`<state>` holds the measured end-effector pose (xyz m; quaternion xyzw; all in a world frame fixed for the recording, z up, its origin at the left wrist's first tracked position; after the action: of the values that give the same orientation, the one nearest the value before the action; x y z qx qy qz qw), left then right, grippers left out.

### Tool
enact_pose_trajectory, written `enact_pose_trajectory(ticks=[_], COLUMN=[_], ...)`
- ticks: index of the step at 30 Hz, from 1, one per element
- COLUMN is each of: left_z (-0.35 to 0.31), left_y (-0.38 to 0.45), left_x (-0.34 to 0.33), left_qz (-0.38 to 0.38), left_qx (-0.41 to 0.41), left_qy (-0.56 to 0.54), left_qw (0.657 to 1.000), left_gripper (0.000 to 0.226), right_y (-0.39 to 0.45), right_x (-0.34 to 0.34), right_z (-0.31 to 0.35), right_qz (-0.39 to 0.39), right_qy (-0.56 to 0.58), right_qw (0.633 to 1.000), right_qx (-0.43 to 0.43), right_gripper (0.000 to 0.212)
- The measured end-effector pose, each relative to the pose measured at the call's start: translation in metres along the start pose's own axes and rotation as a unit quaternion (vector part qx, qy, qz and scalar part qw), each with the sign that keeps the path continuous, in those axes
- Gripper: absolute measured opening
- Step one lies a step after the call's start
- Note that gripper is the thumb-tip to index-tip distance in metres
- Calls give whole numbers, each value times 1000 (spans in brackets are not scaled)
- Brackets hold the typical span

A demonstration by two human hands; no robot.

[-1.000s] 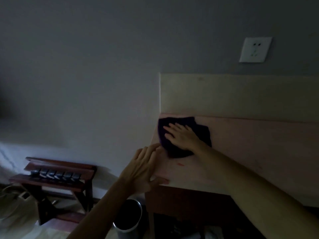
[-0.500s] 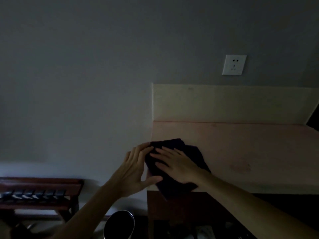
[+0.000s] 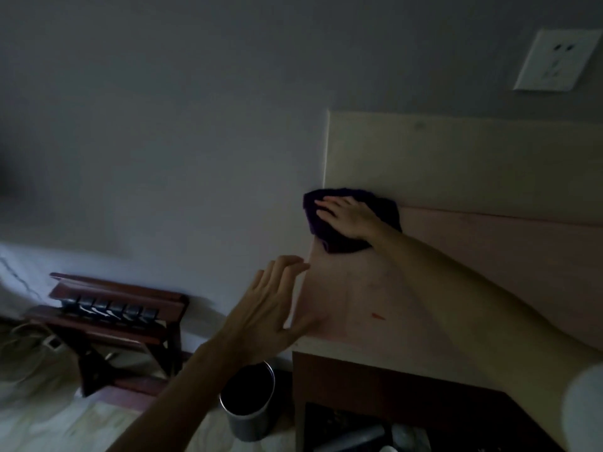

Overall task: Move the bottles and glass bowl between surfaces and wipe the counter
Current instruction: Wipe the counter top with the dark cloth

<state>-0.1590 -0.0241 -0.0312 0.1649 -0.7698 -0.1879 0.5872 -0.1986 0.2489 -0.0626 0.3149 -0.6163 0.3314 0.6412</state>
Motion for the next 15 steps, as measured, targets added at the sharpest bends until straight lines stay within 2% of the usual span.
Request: enact_pose_trajectory(ticks=[3, 5, 10, 12, 15], left_z=[-9, -14, -25, -32, -56], left_y=[-14, -19, -9, -4, 1], left_x=[14, 20, 38, 42, 39], left_qz=[-27, -32, -80, -94, -86], left_qx=[28, 23, 13, 9, -37], left_qy=[-14, -12, -16, -33, -46], left_qw=[999, 999, 997, 995, 995], left_gripper=[52, 42, 35, 33, 27], right_y=[-28, -70, -204, -230, -226], right_x=[-1, -3, -5, -6, -5], right_z=[18, 45, 105, 105, 93], right_qz=[14, 17, -10, -11, 17], right_qy=[-9, -11, -7, -3, 2], right_qw=[1000, 999, 993, 993, 992], right_qx=[-1, 29, 120, 118, 126], right_gripper=[62, 62, 61, 62, 65])
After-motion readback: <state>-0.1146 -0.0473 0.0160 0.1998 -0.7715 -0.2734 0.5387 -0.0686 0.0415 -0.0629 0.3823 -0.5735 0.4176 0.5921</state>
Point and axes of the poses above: each hand's wrist, its own y-axis towards the middle knuckle, its own x-axis out of the back of the hand, z = x × y, the point moved 10 cm from there along y, towards the middle knuckle, and after that the axes turned 7 degrees about -y, right-handed, at the moved point
